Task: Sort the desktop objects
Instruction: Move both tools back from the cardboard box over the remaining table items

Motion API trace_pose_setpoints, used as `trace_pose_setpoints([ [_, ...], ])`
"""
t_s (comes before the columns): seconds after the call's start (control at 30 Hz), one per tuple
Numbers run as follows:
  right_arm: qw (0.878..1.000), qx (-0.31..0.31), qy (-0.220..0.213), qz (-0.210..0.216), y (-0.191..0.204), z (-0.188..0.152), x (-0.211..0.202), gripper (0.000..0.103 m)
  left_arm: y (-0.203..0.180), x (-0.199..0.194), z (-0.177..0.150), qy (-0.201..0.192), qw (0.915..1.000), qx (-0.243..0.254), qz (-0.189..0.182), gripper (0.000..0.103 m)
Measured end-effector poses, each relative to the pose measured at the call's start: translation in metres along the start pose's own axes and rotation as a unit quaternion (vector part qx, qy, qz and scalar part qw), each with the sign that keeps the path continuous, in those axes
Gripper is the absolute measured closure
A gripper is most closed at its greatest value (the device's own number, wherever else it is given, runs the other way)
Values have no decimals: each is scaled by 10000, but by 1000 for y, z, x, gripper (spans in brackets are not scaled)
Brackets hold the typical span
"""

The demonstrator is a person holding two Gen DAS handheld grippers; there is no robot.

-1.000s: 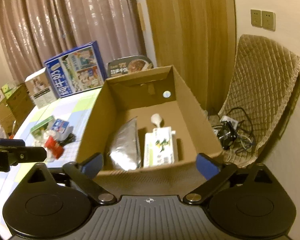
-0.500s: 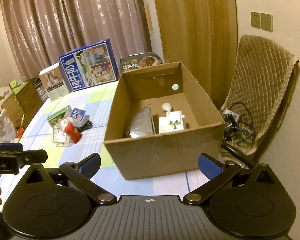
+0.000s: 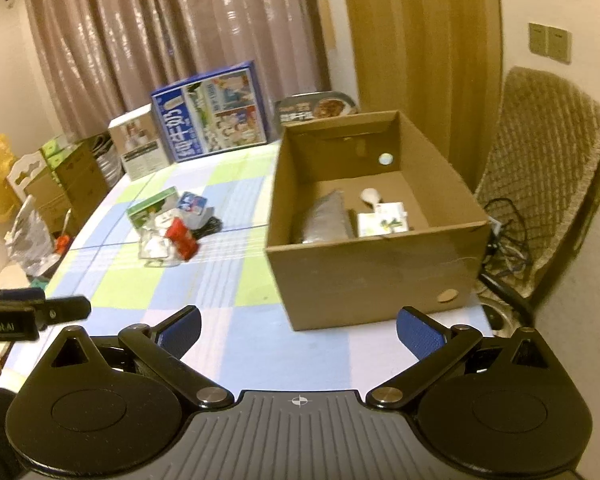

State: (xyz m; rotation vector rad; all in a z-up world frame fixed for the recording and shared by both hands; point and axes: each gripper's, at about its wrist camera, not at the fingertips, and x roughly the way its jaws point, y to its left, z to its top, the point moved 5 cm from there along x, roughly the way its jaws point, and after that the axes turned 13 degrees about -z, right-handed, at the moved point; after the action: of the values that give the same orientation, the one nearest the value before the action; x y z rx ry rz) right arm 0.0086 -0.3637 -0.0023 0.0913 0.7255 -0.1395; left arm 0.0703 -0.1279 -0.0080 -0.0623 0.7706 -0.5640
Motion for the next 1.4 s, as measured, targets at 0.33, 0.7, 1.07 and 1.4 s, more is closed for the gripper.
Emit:
trace_pose_setpoints([
  [0.33,9992,-130,-129,345,33,2,-5,2,28,-30,2,-195,9993,-185,257,2],
  [0.7,9966,-243,-244,753,62,1,-8,2,44,-70,4,-345,9966,-53,744,1],
  [1.07,9952,-687,-342,605,88,-1,-2,2,60,-63,5,-254,9984,-284,412,1],
  [1.4,9866,-1289,-527,850,126,9,16,2,91,-45,21,-335,9974,-44,639,1],
])
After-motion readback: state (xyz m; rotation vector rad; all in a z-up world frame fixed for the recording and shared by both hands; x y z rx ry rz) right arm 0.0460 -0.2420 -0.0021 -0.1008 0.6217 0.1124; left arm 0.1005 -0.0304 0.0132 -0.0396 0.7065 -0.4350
